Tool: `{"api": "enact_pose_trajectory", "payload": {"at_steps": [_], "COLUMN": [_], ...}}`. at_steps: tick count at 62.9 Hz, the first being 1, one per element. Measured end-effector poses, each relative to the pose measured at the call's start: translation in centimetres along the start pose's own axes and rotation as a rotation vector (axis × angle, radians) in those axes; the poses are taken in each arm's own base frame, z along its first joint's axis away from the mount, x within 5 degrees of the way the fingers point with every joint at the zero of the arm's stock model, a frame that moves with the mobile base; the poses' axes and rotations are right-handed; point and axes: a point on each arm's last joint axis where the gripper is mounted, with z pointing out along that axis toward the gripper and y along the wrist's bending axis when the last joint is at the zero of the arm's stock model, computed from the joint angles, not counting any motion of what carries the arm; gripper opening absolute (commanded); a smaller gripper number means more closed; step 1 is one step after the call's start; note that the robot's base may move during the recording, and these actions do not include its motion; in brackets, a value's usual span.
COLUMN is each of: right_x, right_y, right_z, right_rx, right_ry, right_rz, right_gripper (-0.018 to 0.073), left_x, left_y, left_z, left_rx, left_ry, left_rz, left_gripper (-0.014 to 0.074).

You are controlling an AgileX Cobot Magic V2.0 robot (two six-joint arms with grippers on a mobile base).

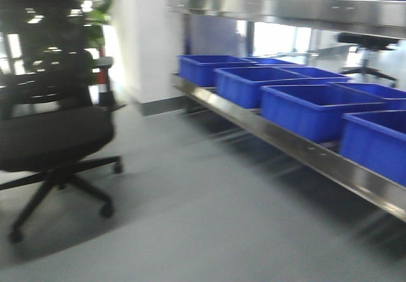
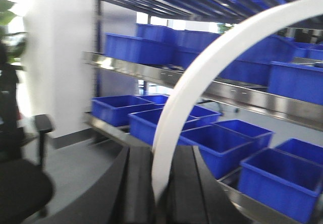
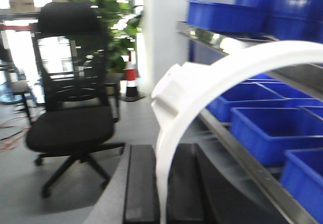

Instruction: Grab PVC pipe and place in blue bin

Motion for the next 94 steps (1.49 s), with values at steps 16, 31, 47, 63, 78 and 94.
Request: {"api": "enact_pose_trajectory", "payload": {"at_steps": [16,31,47,63,78,94], "right_x": [0.00,0.00,0.00,0.00,0.00,0.00], "right_y": [0.00,0.00,0.00,0.00,0.00,0.00], "right_z": [0.00,0.00,0.00,0.00,0.00,0.00], "right_rx": [0.000,0.000,0.000,0.000,0.000,0.000], "right_ry": [0.000,0.000,0.000,0.000,0.000,0.000], "right_rz": [0.000,0.000,0.000,0.000,0.000,0.000], "right_gripper": [-0.0169,-0.0169,-0.0169,-0.0169,-0.0169,-0.0169], "left_x": [0.00,0.00,0.00,0.00,0.00,0.00], "left_y": [0.00,0.00,0.00,0.00,0.00,0.00], "left_z": [0.00,0.00,0.00,0.00,0.00,0.00], "left_rx": [0.000,0.000,0.000,0.000,0.000,0.000], "left_ry": [0.000,0.000,0.000,0.000,0.000,0.000], "left_rz": [0.000,0.000,0.000,0.000,0.000,0.000], "left_gripper": [-0.0111,-0.0111,-0.0111,-0.0111,-0.0111,-0.0111]}}
